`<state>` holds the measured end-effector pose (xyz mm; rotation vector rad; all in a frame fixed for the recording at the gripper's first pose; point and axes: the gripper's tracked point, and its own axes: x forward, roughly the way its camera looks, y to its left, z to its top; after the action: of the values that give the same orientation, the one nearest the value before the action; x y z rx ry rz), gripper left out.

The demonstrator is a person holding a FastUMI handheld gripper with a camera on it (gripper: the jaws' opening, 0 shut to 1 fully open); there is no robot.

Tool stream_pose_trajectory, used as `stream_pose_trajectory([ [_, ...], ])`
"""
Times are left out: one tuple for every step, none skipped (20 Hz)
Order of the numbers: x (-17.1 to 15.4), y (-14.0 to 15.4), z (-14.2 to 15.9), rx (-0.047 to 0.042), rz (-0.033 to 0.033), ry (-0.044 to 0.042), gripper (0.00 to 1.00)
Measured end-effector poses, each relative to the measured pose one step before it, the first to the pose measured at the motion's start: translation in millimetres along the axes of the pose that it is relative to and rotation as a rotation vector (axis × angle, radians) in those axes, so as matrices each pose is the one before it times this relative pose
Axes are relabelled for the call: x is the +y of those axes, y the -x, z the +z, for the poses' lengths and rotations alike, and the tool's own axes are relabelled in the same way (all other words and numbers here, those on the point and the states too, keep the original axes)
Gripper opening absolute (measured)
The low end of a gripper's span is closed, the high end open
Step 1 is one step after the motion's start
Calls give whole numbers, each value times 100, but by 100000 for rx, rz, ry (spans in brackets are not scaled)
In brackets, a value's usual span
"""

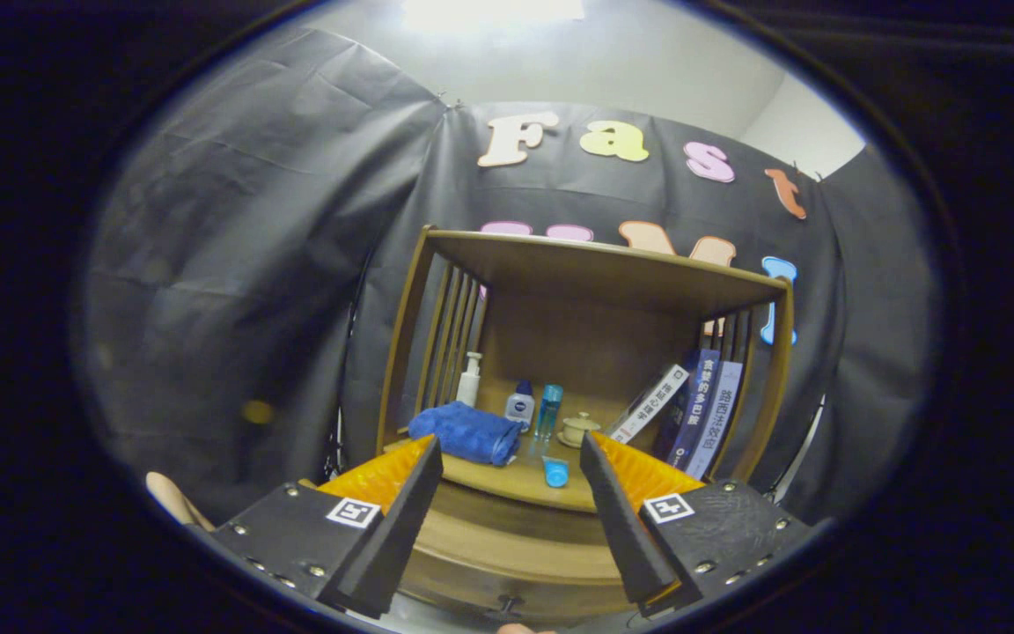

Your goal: Pull open the drawer, take out the items inside it, and place them on the countertop above the cabinet.

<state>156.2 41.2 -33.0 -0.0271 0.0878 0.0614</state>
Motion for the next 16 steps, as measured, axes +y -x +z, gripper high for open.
stream_pose_trajectory([
  [287,604,-166,69,136,-917,93],
  [25,620,-450,930,-275,-1294,93],
  [-91,458,-362,282,-405,-1687,93],
  [-54,389,-293,72,-330,-1411,93],
  [-202,332,-436,290,-799,-845,93],
  [-157,445,-561,165,-866,-780,93],
  [-3,373,-491,408,-356,-422,93],
  [64,436,-431,107,-164,-469,93],
  [-7,146,-617,321,-144,27,93],
  [2,266,-633,412,-295,380,93],
  [81,157,-591,798,-25,556,93],
  [120,248,-644,322,-240,212,93],
  [42,191,-436,197,-324,333,93],
  [218,290,-521,180,51,572,93],
  [174,261,-646,628,24,1391,93],
  [-215,149,-621,573,-1179,1903,93],
])
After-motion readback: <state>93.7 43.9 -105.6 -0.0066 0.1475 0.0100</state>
